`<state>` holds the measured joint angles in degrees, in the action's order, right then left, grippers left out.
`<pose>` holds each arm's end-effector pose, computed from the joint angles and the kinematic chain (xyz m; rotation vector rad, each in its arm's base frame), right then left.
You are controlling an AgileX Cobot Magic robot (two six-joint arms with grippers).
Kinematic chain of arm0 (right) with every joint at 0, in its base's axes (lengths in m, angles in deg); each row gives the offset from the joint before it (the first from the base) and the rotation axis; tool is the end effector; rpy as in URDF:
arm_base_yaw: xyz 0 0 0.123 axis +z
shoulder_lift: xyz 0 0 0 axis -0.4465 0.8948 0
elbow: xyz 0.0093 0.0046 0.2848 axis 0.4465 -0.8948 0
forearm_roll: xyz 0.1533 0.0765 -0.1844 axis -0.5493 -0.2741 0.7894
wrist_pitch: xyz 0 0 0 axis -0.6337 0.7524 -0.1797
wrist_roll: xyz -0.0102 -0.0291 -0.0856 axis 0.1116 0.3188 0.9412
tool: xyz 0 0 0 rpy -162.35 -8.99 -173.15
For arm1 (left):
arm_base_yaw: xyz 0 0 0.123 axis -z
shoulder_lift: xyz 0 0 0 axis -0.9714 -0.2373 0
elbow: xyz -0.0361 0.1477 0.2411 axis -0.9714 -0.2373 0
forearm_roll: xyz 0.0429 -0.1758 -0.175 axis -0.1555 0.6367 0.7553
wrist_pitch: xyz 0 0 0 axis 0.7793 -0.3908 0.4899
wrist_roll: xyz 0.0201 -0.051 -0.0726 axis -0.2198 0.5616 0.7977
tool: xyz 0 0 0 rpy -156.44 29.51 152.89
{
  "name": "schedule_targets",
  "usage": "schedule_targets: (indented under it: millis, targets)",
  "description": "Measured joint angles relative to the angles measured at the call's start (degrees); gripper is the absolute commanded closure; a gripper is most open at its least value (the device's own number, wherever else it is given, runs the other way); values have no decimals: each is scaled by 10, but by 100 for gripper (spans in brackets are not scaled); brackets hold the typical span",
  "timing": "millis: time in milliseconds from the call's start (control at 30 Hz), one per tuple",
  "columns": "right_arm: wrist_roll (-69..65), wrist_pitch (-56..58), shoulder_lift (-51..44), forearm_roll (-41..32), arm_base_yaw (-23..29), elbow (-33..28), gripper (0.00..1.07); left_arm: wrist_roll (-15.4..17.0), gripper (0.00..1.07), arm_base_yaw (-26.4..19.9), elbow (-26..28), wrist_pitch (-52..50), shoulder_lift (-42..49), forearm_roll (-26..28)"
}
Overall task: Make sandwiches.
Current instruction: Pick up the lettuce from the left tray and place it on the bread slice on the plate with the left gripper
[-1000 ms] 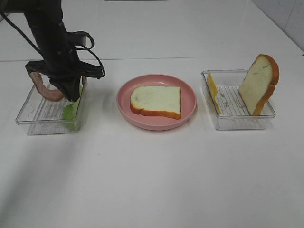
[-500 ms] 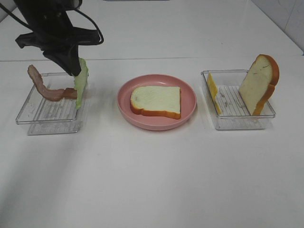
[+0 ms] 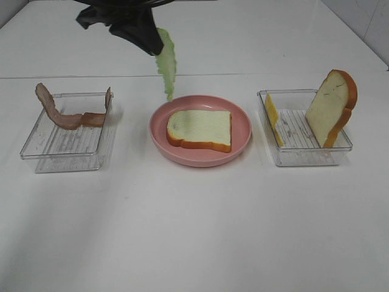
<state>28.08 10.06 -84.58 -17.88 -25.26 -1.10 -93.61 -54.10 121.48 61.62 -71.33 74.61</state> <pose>-0.0030 0.0011 0.2609 0.0174 2.1340 0.0541 0.4172 -0.2103 0.2961 0.5030 2.6822 -0.7183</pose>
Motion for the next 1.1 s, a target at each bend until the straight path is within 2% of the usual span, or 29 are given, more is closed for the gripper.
schedule_targets:
  millis: [67,133,167,200,233,300,333,400,600,767,833,900,933,967,1000,1033,1100]
  targets:
    - [0,0,0,0,0,0,9,-1,107,8,18,-1,-14,4]
    - [0,0,0,0,0,0,9,-2,107,34,83,-4,-74,22]
    - [0,0,0,0,0,0,9,-2,107,34,83,-4,-74,22]
    - [0,0,0,0,0,0,9,-2,107,42,119,-4,-111,39]
    - [0,0,0,0,0,0,9,-2,107,42,119,-4,-111,39]
    - [0,0,0,0,0,0,9,-2,107,52,162,-5,-158,70]
    - [0,0,0,0,0,0,9,-2,107,52,162,-5,-158,70]
    - [0,0,0,0,0,0,9,-2,107,60,195,-6,-198,96]
    - [0,0,0,0,0,0,9,-4,107,62,214,-7,-241,112]
    - [0,0,0,0,0,0,9,-5,107,62,215,-7,-258,82]
    - [0,0,0,0,0,0,9,-5,107,62,215,-6,-258,36]
    - [0,0,0,0,0,0,9,-5,107,62,217,-6,-257,19]
    - [0,0,0,0,0,0,9,-5,107,62,217,-3,-257,-13]
    - [0,0,0,0,0,0,9,-5,107,62,217,-3,-257,-13]
    - [0,0,0,0,0,0,9,-5,107,62,217,1,-257,-41]
    - [0,0,0,0,0,0,9,-5,107,62,217,1,-257,-41]
    - [0,0,0,0,0,0,9,-5,107,62,217,9,-257,-76]
